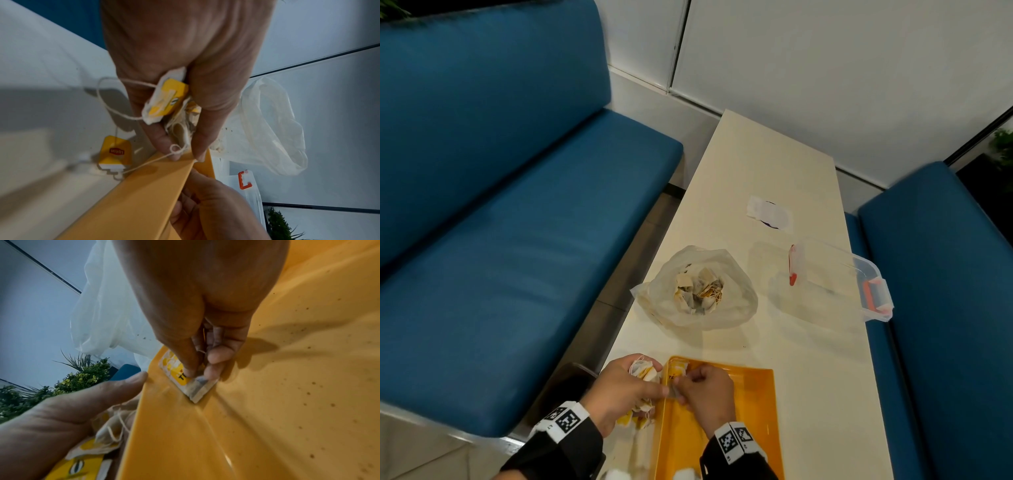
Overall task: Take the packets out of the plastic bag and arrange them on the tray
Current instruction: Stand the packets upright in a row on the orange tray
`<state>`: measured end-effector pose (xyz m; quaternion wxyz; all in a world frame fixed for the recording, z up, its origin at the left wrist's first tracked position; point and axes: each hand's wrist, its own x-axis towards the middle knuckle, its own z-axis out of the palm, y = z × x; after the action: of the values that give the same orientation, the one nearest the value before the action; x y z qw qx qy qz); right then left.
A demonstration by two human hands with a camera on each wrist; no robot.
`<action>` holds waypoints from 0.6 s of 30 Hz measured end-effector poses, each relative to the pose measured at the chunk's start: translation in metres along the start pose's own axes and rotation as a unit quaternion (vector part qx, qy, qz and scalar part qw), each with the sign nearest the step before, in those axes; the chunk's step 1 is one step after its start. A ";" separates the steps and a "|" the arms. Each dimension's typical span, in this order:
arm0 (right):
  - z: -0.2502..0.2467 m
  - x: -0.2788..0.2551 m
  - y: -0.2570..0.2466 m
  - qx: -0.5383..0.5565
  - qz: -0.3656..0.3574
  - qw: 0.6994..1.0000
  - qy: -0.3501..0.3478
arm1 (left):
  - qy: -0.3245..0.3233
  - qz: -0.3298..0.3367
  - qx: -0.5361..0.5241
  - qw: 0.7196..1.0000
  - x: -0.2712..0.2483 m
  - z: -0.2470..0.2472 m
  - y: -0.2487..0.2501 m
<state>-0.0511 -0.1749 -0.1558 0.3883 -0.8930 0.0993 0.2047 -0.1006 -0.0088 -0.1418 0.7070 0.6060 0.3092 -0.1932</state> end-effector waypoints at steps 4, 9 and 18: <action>0.003 -0.001 0.000 0.012 0.013 1.000 -0.009 | -0.013 -0.006 -0.006 1.000 -0.002 -0.001 0.000; -0.008 -0.011 -0.004 0.055 0.017 0.998 0.003 | -0.049 -0.029 -0.120 0.991 -0.006 -0.009 0.010; -0.035 -0.059 -0.045 0.030 -0.249 0.964 -0.089 | -0.061 -0.069 -0.261 0.961 -0.011 -0.007 0.030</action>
<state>-0.0786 -0.1688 -0.0794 0.4611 -0.8557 -0.1550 0.1766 -0.0907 0.0025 -0.1129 0.8434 0.3644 0.3458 -0.1905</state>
